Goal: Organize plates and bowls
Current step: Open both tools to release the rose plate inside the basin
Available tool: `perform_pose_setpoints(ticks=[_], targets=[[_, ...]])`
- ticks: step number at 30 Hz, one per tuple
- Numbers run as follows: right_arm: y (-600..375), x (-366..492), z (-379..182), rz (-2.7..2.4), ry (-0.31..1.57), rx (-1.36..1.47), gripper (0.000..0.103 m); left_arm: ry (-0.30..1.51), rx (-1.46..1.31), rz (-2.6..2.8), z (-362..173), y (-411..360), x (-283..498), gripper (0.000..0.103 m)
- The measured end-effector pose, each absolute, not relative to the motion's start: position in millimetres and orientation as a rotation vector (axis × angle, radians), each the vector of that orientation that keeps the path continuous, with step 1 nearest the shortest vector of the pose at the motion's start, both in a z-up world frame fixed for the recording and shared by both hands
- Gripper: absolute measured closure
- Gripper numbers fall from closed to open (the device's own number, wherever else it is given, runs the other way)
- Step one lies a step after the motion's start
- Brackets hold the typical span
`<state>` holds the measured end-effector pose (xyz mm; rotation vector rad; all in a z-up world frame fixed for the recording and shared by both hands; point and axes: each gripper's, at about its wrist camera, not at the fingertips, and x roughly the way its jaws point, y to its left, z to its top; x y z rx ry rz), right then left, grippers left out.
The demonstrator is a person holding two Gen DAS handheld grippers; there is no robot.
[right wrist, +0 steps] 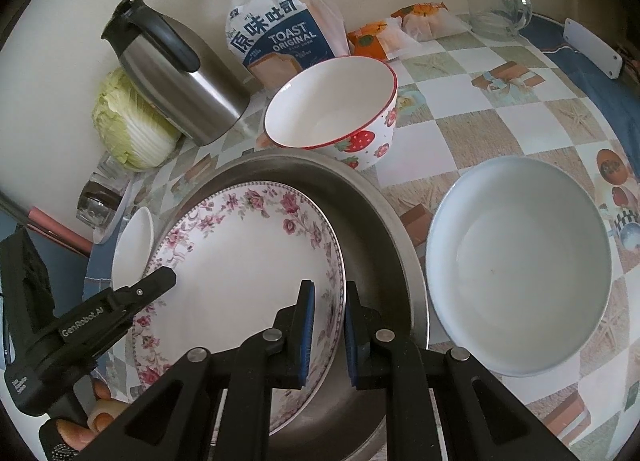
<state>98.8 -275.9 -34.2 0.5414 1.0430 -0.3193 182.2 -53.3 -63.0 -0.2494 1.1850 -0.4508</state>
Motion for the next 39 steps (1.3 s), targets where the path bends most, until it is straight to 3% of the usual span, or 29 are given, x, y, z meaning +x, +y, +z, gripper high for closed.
perform_pose_setpoints(ticks=[39], targets=[[-272,100,-37,-0.368,1.107,0.461,0.088,1.268,-0.111,-0.454,-68,-71,174,0.079]])
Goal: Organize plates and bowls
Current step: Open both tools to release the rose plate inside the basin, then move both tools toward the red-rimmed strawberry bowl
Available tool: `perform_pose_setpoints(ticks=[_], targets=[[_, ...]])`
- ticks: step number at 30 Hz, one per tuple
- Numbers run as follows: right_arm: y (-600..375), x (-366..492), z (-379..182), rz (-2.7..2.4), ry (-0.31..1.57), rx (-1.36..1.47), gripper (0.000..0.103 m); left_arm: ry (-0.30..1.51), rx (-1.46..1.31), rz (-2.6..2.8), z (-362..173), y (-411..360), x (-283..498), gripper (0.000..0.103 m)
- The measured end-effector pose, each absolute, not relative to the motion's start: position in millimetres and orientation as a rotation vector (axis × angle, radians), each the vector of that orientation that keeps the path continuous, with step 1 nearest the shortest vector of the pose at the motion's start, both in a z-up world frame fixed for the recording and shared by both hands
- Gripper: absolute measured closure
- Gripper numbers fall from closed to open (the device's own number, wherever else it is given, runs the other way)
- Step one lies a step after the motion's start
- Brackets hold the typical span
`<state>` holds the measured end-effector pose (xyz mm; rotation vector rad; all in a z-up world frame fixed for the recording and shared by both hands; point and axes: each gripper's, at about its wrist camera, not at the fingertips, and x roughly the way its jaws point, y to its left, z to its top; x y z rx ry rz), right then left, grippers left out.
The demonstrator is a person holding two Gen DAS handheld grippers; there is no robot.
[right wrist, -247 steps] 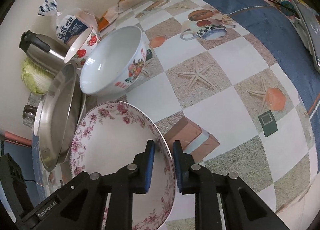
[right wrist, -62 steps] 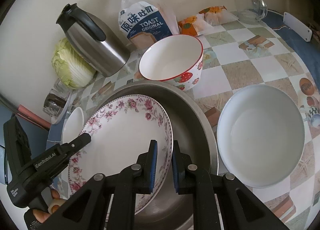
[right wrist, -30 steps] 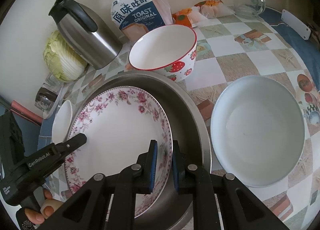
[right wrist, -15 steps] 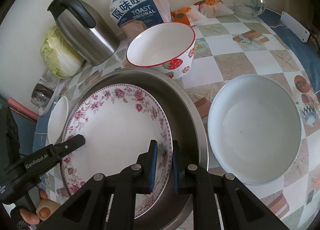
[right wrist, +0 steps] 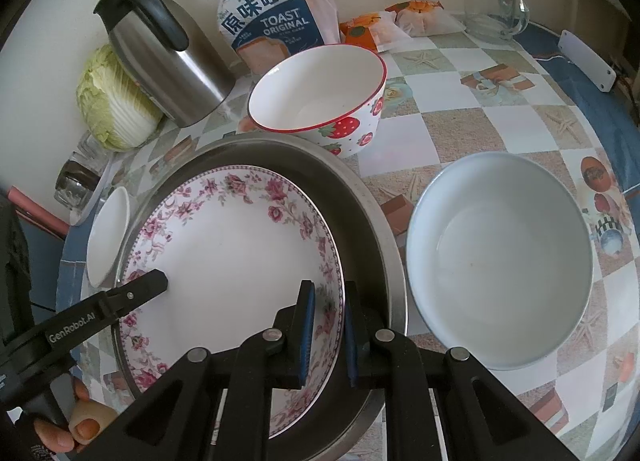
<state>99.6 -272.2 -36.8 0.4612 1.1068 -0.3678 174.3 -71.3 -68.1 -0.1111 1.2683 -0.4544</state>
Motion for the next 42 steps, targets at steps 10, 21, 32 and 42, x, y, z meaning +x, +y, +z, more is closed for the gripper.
perform_pose_setpoints(ticks=[10,21,32,42], targets=[[-272,99,-37,-0.37,1.109,0.465,0.089,1.271,-0.109,-0.444,-67,-70,174,0.077],[-274,96,-26,-0.388,1.089,0.456,0.09,1.258,-0.1,-0.431,-58,-66,174,0.077],[-271,91,15,-0.438,0.991,0.376,0.088,1.177,-0.071,-0.448,-21,-66,169,0.069],[-273,90,18,-0.479,0.988,0.352,0.041,1.123,-0.039,-0.376,-7,-57,168,0.021]])
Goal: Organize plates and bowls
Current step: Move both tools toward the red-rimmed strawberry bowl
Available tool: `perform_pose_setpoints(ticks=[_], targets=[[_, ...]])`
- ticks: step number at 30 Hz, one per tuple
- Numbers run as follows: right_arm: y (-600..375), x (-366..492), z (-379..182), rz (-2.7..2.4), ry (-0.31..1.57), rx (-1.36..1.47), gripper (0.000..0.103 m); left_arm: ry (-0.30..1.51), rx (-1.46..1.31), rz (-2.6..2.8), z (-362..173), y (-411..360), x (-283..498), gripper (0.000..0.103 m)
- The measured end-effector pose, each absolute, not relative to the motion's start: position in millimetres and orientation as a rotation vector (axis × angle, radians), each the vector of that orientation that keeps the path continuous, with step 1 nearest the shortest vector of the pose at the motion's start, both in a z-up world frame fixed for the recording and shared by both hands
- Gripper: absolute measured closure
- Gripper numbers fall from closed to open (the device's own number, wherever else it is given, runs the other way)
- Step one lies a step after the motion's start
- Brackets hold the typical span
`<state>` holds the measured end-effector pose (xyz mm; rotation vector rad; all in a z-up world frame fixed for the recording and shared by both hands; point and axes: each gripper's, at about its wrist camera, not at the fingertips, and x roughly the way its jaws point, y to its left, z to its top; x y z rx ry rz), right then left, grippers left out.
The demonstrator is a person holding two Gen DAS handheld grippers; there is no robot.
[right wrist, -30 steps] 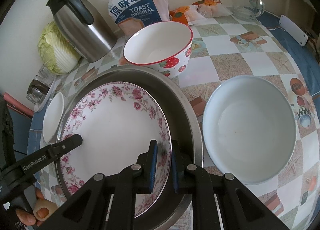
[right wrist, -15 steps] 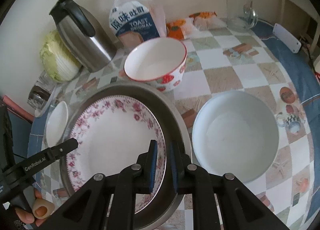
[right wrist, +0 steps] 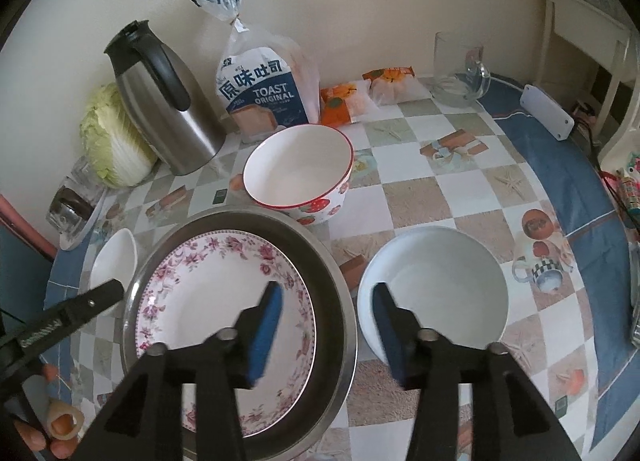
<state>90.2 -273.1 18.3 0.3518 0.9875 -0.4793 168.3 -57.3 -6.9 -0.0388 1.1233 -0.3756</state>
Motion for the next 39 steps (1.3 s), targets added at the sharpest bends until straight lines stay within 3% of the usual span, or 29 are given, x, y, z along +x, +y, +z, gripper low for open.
perform_pose_setpoints(ticks=[11,15,17,19,39], targets=[[-262,97,10,-0.452,1.015,0.305,0.022,1.113,-0.01,-0.342,-7,-56,169,0.017],[-261,98,8,-0.451,1.02,0.303,0.017,1.106,-0.01,-0.334,-7,-55,169,0.008],[-261,98,7,-0.452,1.022,0.3,0.012,1.102,-0.014,-0.331,-7,-54,170,0.007],[-261,98,8,-0.451,1.017,0.297,0.0,1.1,-0.022,-0.329,-6,-53,170,0.007],[-282,78,17,-0.458,0.925,0.385,0.0,1.044,-0.038,-0.315,1,-44,164,0.007]])
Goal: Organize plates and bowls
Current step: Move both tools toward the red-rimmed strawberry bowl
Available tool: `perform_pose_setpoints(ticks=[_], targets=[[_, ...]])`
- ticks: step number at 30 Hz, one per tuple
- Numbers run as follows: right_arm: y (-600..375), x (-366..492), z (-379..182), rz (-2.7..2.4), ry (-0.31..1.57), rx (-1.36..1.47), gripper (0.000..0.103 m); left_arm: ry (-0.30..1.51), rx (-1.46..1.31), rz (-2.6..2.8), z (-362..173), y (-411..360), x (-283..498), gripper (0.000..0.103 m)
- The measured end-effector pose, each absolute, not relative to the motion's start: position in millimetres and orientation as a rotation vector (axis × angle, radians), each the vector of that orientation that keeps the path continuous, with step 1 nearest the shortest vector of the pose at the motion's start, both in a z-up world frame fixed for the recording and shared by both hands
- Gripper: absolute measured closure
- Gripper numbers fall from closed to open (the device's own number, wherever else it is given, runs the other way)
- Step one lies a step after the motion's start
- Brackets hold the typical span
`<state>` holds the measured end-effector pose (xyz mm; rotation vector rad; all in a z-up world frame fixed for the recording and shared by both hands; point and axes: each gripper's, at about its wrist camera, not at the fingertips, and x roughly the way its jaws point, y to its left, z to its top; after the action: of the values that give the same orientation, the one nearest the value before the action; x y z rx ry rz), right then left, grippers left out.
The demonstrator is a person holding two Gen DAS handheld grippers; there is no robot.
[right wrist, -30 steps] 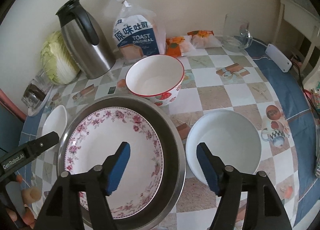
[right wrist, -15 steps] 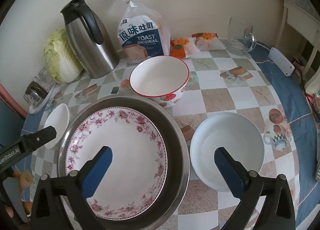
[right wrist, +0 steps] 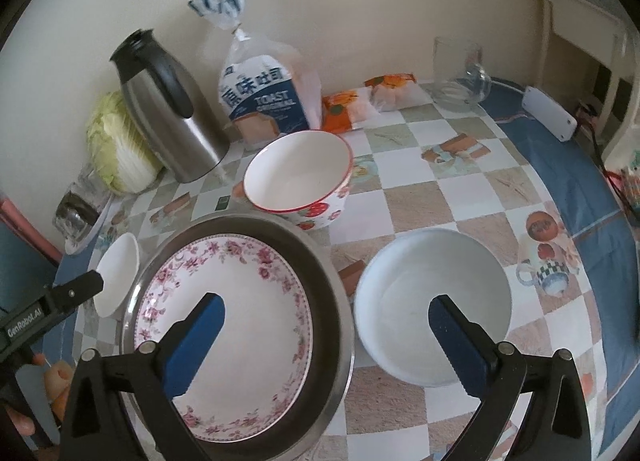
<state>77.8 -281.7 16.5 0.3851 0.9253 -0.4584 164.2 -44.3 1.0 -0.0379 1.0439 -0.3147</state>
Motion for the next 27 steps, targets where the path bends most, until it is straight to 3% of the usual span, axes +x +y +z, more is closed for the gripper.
perform_pose_setpoints(ticks=[11,27], targets=[[-283,77,18,-0.421,0.935,0.384,0.0,1.064,0.03,-0.351,6,-61,161,0.007],[-307,83,43,-0.442,0.89,0.378,0.0,1.025,0.104,-0.402,62,-105,196,0.007]])
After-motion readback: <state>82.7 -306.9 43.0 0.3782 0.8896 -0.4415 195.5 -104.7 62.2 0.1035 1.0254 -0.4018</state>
